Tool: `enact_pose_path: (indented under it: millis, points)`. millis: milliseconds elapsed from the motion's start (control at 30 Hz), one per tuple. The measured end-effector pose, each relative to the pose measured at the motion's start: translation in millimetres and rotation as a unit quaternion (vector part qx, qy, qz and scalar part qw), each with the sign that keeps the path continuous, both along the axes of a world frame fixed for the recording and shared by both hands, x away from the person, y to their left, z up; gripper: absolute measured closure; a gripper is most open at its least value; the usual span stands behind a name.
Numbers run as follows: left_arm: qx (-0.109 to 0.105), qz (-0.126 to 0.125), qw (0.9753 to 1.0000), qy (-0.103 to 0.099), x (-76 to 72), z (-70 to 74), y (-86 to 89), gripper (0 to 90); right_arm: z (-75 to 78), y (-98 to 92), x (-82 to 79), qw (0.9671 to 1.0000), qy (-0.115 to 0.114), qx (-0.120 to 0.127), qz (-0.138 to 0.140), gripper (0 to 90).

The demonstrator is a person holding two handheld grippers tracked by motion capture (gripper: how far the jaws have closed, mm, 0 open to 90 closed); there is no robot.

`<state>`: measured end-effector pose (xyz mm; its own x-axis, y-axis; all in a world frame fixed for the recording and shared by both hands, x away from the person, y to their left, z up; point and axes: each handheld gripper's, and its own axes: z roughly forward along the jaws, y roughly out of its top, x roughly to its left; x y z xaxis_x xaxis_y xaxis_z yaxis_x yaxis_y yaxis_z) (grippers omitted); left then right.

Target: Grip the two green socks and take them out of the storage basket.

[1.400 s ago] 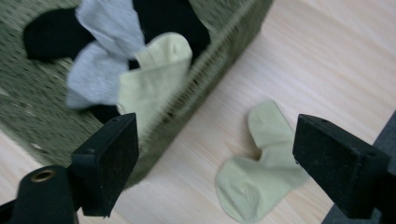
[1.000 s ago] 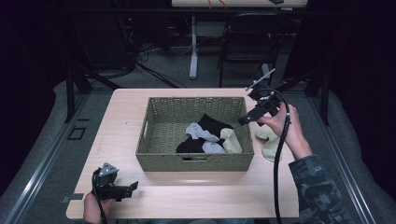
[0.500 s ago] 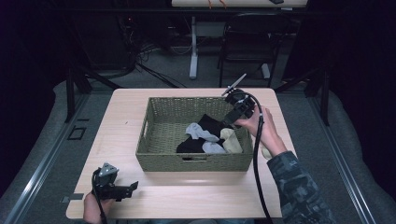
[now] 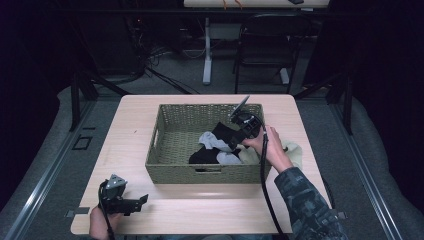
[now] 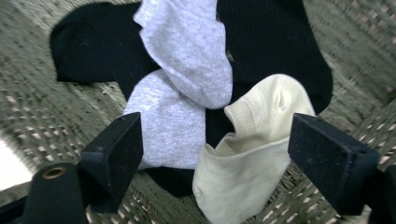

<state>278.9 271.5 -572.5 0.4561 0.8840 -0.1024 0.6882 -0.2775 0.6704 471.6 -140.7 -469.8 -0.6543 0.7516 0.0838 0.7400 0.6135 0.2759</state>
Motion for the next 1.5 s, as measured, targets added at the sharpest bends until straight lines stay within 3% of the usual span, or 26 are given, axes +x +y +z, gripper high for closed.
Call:
enact_pose_path:
  millis: [67, 133, 267, 500, 633, 667, 700, 767, 900, 1100, 1300, 1500]
  points:
    - [0.001, -0.001, 1.0000, 0.000, 0.1, 0.1, 0.1, 2.0, -6.0, 1.7, 0.5, 0.9998, 0.006, -0.018, -0.003, 21.2]
    - [0.001, -0.001, 1.0000, 0.000, 0.0, 0.2, 0.1, 2.0, -12.6, 3.9, -0.7, 0.9997, 0.008, -0.017, -0.017, 22.5]
    - [0.001, -0.002, 1.0000, -0.001, 0.0, 0.2, 0.2, 2.0, -19.1, 4.7, 0.8, 0.9992, 0.020, -0.033, -0.011, 23.2]
    - [0.001, -0.002, 1.0000, -0.001, 0.0, 0.3, 0.2, 2.0, -26.5, 3.5, 1.7, 0.9985, 0.021, -0.043, -0.025, 26.3]
    - [0.000, -0.001, 1.0000, 0.000, -0.1, 0.3, 0.4, 2.0, -29.4, 2.7, 2.5, 0.9971, 0.028, -0.063, -0.032, 42.7]
    - [0.000, -0.001, 1.0000, 0.000, -0.1, 0.3, 0.4, 2.0, -29.4, 2.7, 2.5, 0.9971, 0.028, -0.063, -0.032, 42.7]
    - [-0.001, -0.001, 1.0000, 0.000, -0.2, 0.2, 0.2, 2.0, -32.1, 3.3, 2.3, 0.9964, 0.028, -0.072, -0.036, 53.8]
    - [0.000, -0.001, 1.0000, -0.002, -0.2, 0.1, 0.0, 2.0, -32.4, 3.7, 2.6, 0.9955, 0.032, -0.082, -0.034, 64.7]
    - [0.001, -0.001, 1.0000, -0.001, -0.1, 0.2, 0.2, 2.1, -30.7, 2.5, 0.9, 0.9960, 0.027, -0.076, -0.040, 84.6]
    - [0.002, -0.001, 1.0000, 0.002, 0.0, 0.4, -0.6, 2.1, -10.7, -4.4, -0.6, 0.9974, 0.019, -0.059, -0.037, 87.0]
    - [0.003, -0.002, 1.0000, 0.000, 0.2, 0.7, -1.9, 2.1, 24.8, -7.2, -3.6, 0.9987, 0.002, -0.045, -0.023, 87.0]
    - [0.000, 0.000, 1.0000, 0.002, 0.8, -0.2, -0.5, 2.1, 47.9, -4.3, -4.8, 0.9993, -0.009, -0.032, -0.014, 87.2]
